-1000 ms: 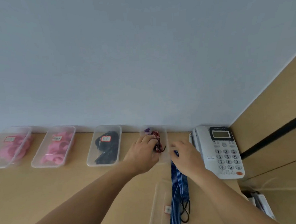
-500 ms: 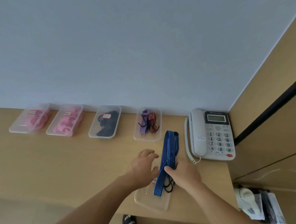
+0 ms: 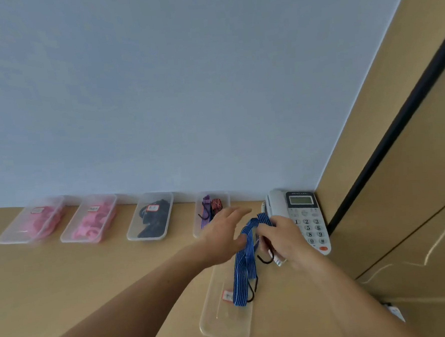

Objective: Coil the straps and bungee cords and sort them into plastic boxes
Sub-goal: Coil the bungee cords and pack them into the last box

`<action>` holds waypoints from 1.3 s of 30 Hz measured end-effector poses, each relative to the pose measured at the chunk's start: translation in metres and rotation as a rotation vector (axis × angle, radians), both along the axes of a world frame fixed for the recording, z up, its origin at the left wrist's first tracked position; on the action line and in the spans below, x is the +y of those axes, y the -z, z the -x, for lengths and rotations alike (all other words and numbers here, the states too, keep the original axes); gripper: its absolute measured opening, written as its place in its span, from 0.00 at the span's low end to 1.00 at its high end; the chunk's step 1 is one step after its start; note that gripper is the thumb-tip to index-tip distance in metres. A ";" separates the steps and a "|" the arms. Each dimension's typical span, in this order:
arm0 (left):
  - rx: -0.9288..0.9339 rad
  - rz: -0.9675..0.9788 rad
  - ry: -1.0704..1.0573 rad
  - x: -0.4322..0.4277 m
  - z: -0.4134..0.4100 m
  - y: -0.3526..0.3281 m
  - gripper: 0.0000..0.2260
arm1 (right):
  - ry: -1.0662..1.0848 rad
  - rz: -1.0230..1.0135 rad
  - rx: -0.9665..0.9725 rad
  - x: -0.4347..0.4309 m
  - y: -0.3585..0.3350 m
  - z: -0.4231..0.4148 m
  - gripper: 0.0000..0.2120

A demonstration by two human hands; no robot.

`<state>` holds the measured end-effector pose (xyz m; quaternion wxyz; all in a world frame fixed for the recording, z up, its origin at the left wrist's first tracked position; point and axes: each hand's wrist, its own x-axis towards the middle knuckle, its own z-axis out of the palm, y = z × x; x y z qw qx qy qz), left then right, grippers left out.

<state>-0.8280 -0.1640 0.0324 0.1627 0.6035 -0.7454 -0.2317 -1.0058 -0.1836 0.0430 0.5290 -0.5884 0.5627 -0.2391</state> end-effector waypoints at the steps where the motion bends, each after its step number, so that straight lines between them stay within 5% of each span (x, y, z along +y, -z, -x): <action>1: 0.029 0.030 0.013 -0.006 0.001 -0.010 0.26 | 0.013 0.005 -0.071 0.000 -0.015 0.001 0.10; 11: 0.451 0.088 -0.027 -0.025 0.010 -0.099 0.05 | -0.023 0.059 -0.455 0.008 -0.109 0.015 0.10; 14: 0.539 -0.009 0.110 -0.021 0.009 -0.117 0.13 | -0.070 0.098 -0.484 0.011 -0.120 0.011 0.07; 19: 0.684 -0.001 0.107 -0.019 0.005 -0.134 0.09 | -0.082 0.180 -0.490 0.015 -0.131 0.007 0.08; 25: 0.880 -0.049 0.065 -0.018 -0.003 -0.142 0.19 | 0.011 0.297 -0.382 0.019 -0.133 -0.007 0.20; 29: 0.928 -0.151 0.068 -0.014 -0.012 -0.142 0.13 | 0.173 0.387 -0.375 0.017 -0.140 -0.013 0.16; 39: 1.033 -0.351 0.252 -0.002 -0.020 -0.146 0.20 | 0.305 0.467 -0.278 0.010 -0.145 -0.026 0.06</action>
